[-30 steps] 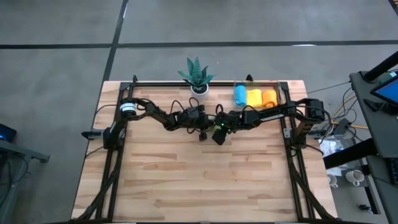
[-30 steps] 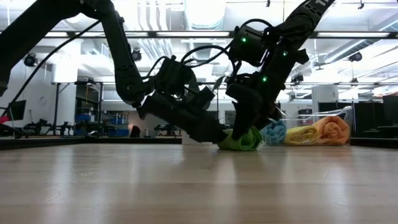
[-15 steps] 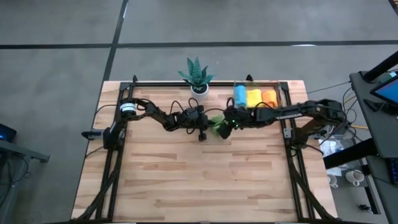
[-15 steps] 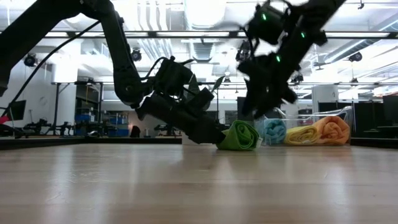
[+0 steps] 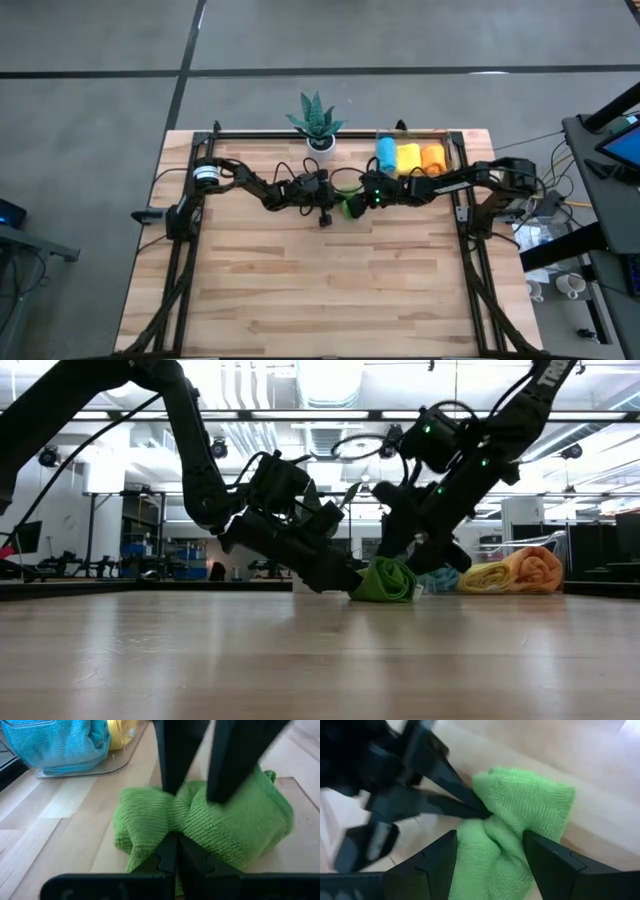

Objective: Roll microfiber towels into tight, uniform cylinder then place into a basket
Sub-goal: Roll the green microfiber cloth, then put the green microfiber cloth into the transparent bin

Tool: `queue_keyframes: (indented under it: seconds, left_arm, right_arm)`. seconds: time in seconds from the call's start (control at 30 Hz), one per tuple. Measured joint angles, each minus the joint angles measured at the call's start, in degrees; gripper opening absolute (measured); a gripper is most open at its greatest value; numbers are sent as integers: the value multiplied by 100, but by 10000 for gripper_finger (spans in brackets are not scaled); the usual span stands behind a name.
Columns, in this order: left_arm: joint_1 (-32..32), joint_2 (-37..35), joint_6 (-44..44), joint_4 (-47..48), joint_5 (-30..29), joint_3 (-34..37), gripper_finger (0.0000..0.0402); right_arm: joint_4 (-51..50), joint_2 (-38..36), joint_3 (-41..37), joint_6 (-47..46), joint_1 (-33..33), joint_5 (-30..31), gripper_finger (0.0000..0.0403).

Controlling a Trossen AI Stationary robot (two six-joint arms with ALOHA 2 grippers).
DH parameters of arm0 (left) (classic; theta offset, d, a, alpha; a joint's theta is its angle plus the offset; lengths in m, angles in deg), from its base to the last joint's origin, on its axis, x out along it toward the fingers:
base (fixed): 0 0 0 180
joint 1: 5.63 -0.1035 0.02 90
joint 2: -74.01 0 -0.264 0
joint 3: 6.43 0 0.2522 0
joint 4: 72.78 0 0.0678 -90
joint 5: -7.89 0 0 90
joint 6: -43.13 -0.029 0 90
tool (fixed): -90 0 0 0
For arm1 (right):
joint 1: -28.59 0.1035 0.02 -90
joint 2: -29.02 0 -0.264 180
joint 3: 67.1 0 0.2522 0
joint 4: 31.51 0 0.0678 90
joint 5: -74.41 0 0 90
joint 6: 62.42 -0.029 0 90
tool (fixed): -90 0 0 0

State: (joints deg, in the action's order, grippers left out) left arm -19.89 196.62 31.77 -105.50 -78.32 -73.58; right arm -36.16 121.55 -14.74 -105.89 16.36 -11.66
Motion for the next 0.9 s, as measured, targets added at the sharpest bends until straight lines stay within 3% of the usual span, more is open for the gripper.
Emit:
queue_keyframes:
  seconds: [0.2, 0.7, 0.9]
  left_arm:
    - [0, 2, 4, 0, -1, 0, 0]
    - [9, 6, 52, 9, -93, 0, 0]
    - [5, 7, 457, 39, -207, 0, 0]
  right_arm:
    - [6, 394, 142, -153, 60, -321, 221]
    - [-372, 145, 145, -629, 374, -522, 221]
    - [-1628, -629, 129, -670, 416, 221, 221]
